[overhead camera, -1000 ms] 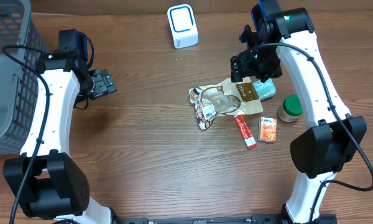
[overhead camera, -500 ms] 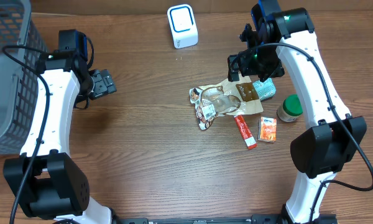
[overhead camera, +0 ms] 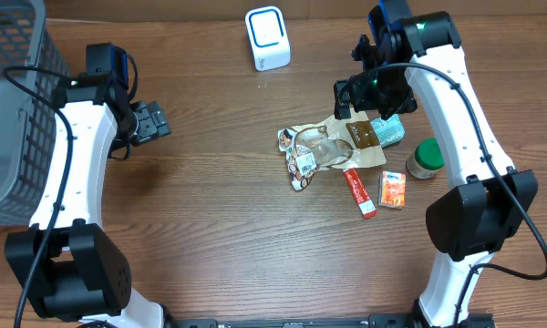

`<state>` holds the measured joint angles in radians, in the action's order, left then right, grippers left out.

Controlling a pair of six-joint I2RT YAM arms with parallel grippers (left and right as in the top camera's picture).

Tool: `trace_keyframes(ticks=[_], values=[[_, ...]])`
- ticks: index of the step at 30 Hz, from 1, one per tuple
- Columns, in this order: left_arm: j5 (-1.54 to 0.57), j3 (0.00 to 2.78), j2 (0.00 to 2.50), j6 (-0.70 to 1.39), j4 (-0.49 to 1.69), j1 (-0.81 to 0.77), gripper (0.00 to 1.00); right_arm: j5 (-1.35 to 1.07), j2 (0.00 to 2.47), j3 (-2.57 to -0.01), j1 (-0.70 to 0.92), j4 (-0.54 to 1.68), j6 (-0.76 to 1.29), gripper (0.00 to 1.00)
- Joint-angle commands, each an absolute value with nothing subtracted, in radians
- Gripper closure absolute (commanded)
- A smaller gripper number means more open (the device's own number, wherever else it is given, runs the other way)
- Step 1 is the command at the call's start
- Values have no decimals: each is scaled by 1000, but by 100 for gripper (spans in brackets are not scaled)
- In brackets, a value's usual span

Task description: Scan the item barcode

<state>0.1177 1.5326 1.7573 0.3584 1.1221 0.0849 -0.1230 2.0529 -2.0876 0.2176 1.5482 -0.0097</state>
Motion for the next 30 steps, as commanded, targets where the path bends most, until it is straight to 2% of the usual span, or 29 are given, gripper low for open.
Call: trace_keyframes(ticks=[1,9,30], values=[[130,1555,1752,336,1121,84,0,-114,2071,-2094,215,1541,-3,0],[130,1555,1752,336,1121,84,0,-113,2012,-2094,215,1493,-3,0],[130,1555,1752,336,1121,84,0,-113,1443,-2094,215,1468,-3,0]])
